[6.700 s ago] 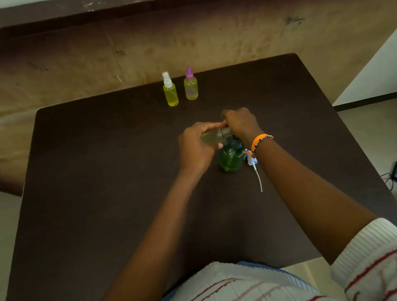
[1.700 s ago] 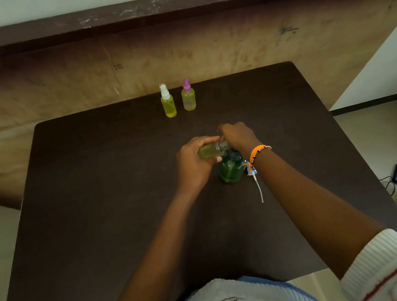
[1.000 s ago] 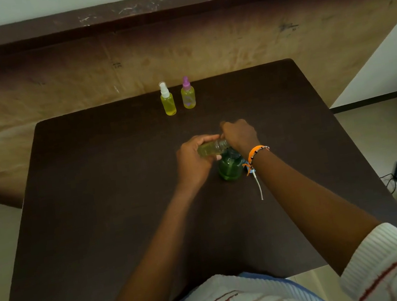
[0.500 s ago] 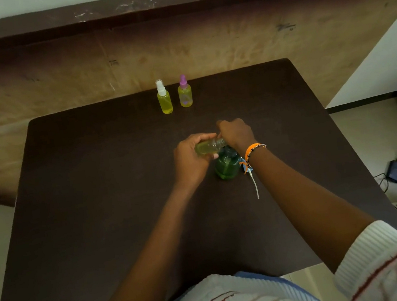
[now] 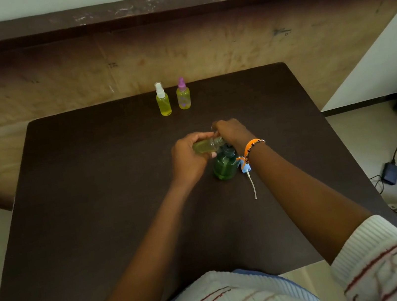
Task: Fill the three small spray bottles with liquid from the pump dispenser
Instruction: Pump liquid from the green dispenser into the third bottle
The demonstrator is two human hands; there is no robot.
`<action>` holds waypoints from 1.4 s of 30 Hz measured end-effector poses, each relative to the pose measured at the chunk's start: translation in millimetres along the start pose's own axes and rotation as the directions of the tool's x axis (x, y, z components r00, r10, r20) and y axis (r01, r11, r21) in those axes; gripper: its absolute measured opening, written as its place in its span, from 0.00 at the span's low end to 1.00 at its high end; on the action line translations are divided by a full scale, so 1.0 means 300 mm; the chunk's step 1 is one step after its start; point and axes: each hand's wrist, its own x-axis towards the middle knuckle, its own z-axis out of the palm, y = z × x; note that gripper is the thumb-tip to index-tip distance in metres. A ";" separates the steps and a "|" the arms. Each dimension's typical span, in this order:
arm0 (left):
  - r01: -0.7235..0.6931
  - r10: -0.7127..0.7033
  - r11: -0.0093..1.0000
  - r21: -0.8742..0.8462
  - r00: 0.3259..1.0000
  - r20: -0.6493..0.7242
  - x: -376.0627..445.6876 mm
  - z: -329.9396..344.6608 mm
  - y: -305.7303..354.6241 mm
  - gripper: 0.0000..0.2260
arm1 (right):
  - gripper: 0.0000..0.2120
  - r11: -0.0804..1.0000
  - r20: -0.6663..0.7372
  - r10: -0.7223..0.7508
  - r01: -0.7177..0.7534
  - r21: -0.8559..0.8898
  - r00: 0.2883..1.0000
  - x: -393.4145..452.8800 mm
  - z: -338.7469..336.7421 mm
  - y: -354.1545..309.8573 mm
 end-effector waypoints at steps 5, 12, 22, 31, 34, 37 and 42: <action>0.013 -0.013 1.000 -0.019 1.000 -0.015 -0.001 0.005 -0.009 0.23 | 0.27 1.000 0.005 0.004 -0.004 0.028 1.000 -0.031 -0.005 -0.008; 0.029 -0.029 0.999 -0.015 1.000 -0.012 -0.003 0.014 -0.024 0.21 | 0.21 0.997 -0.068 -0.010 0.015 0.075 0.998 -0.013 -0.001 0.015; 0.032 -0.033 0.999 -0.038 0.999 -0.010 -0.004 0.008 -0.022 0.22 | 0.25 0.999 -0.063 -0.009 0.012 0.051 0.998 -0.011 0.000 0.012; 0.026 -0.026 1.000 -0.014 0.999 -0.021 0.002 0.010 -0.022 0.20 | 0.32 1.000 -0.047 -0.008 0.008 0.001 0.999 -0.008 -0.007 -0.001; 0.020 -0.019 1.000 0.005 0.999 -0.029 0.004 0.011 -0.026 0.20 | 0.24 0.999 -0.071 -0.025 0.026 0.023 0.997 0.000 -0.003 0.004; 0.017 -0.017 1.000 0.007 0.999 -0.031 0.004 0.015 -0.028 0.21 | 0.29 0.999 -0.089 -0.032 0.035 0.032 0.996 -0.005 -0.002 0.006; 0.027 -0.026 1.000 0.013 0.999 -0.029 0.000 0.015 -0.039 0.21 | 0.36 0.999 -0.105 -0.040 0.042 0.012 0.994 -0.018 0.006 0.006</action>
